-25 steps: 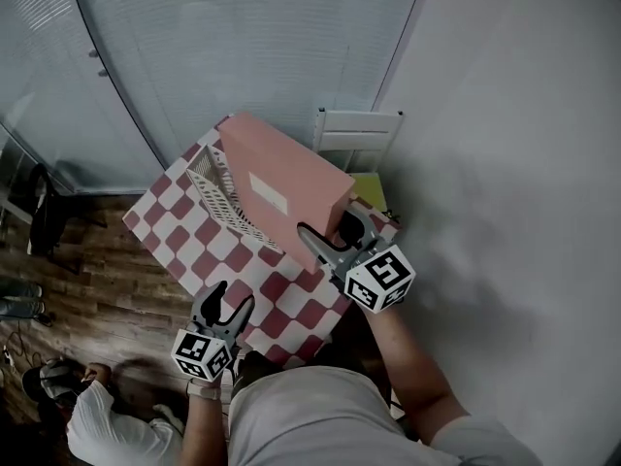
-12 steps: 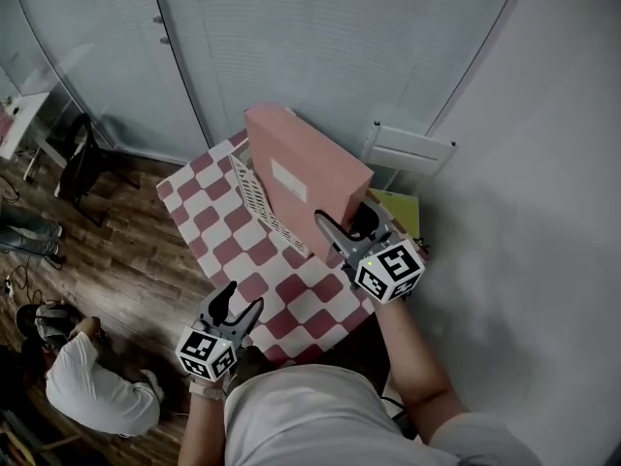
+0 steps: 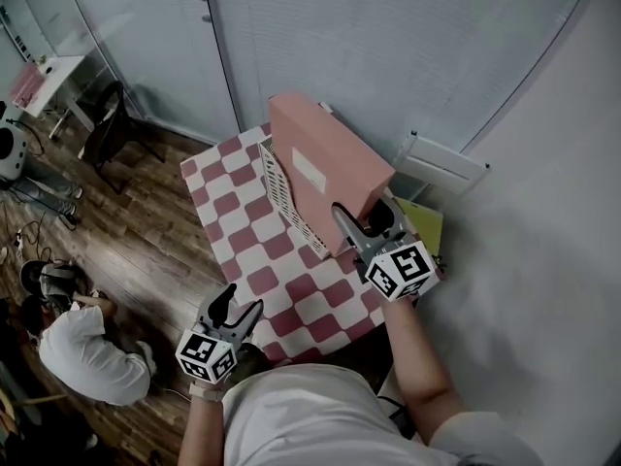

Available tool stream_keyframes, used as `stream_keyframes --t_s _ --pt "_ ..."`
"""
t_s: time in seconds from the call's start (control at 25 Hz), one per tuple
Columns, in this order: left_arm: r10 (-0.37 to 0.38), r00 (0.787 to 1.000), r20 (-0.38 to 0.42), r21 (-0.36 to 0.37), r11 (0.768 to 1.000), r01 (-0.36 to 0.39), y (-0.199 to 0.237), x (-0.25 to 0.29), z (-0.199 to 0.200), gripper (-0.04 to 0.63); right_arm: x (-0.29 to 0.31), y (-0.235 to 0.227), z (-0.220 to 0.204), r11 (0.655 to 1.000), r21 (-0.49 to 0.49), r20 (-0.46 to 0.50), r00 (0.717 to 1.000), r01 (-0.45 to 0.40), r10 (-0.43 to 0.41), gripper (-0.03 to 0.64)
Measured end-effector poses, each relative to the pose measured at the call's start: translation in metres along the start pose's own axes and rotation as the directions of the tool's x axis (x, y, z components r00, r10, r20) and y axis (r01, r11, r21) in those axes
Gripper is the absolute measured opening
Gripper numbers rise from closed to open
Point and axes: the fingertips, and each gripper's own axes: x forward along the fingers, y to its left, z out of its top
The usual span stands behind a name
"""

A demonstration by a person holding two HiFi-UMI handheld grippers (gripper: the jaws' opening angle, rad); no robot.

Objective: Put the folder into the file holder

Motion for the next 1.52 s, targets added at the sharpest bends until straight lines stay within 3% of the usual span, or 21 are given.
stream_keyframes --t_s 0.52,1.52 --pt "0.074 0.997 -0.02 -0.035 0.997 -0.075 0.001 0.003 -0.017 0.261 0.021 -0.009 -0.009 0.998 -0.007 0.046 0.997 -0.057 0.057 0.276" --pt "0.188 0.981 -0.052 -0.075 0.979 -0.192 -0.01 -0.025 -0.042 0.261 0.015 -0.009 -0.078 1.0 -0.006 0.037 0.999 -0.031 0.031 0.276"
